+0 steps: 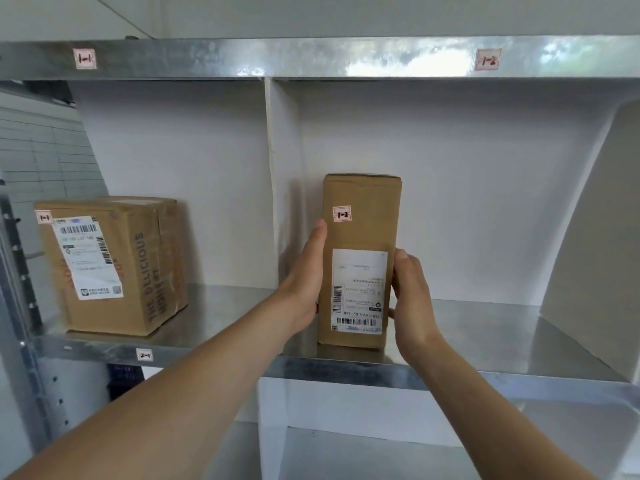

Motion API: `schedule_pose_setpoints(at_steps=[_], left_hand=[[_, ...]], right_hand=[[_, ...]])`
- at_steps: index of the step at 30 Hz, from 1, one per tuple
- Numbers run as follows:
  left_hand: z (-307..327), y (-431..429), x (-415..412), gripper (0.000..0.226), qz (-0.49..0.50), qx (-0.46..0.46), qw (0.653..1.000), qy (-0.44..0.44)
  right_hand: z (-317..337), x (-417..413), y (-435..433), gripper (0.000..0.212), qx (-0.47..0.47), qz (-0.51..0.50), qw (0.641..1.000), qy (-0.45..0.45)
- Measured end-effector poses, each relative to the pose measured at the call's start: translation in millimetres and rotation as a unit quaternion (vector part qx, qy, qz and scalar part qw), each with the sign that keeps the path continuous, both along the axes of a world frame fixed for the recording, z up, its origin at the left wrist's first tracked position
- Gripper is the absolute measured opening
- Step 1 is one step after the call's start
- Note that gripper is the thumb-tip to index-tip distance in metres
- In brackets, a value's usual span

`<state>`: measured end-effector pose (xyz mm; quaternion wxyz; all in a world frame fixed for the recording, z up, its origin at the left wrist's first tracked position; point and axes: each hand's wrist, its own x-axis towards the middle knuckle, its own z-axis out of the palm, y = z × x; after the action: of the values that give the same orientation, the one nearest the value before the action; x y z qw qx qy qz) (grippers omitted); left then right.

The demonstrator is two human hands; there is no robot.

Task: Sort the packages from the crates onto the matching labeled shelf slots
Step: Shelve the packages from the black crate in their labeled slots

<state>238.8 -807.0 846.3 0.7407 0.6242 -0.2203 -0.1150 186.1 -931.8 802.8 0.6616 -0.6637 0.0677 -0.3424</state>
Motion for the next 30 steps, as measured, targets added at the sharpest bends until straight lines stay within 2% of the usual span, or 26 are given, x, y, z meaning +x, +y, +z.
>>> schedule_pose_setpoints(at_steps=[2,5,6,8,11,14,17,18,21,23,26,27,30], left_hand=[[-0.9,-0.3,-0.9,0.065,0.001,0.0,1.0,-0.006],[-1.4,-0.6,-7.2,0.066,0.007,0.0,1.0,-0.018],[-0.7,-0.5,-11.2,0.063,0.014,0.001,1.0,-0.027],[0.2,1.9,-18.6,0.051,0.031,0.001,0.999,-0.041],[3.7,10.0,-30.7,0.035,0.047,-0.015,0.998,-0.042],[4.0,22.9,-46.8,0.053,0.027,-0.005,0.999,-0.043],[1.7,39.4,-65.4,0.053,-0.011,0.008,0.998,-0.055],[2.1,45.6,-73.1,0.051,-0.021,0.009,0.998,-0.063],[-0.4,66.0,-85.9,0.026,-0.039,0.022,0.997,-0.066],[-3.5,83.6,-91.1,0.033,-0.055,0.031,0.997,-0.051],[-12.8,115.4,-93.9,0.086,-0.071,0.055,0.995,-0.036],[-17.2,126.7,-93.5,0.096,-0.071,0.056,0.995,-0.029],[-30.9,168.9,-96.5,0.104,-0.05,0.046,0.998,-0.019]], right_hand=[[-0.9,-0.6,0.7,0.043,0.003,0.005,1.0,-0.008],[0.7,-3.6,2.0,0.057,0.0,0.005,1.0,-0.013],[0.8,-5.2,2.3,0.053,-0.001,0.004,1.0,-0.014],[1.5,-10.3,3.8,0.04,0.011,0.003,1.0,-0.017],[2.6,-21.1,8.0,0.042,0.021,-0.013,1.0,-0.02],[0.6,-32.4,15.7,0.045,0.025,-0.037,0.998,-0.04],[-0.1,-45.8,28.8,0.045,0.018,-0.057,0.996,-0.06],[-0.2,-49.4,33.4,0.044,0.016,-0.06,0.996,-0.067],[-0.2,-59.5,52.1,0.04,0.006,-0.077,0.993,-0.087],[1.4,-65.2,70.1,0.033,0.005,-0.082,0.992,-0.101],[4.0,-71.3,104.9,0.031,0.004,-0.088,0.988,-0.128],[4.0,-72.2,118.0,0.033,0.011,-0.092,0.986,-0.137],[1.6,-73.0,164.8,0.041,0.017,-0.081,0.986,-0.144]])
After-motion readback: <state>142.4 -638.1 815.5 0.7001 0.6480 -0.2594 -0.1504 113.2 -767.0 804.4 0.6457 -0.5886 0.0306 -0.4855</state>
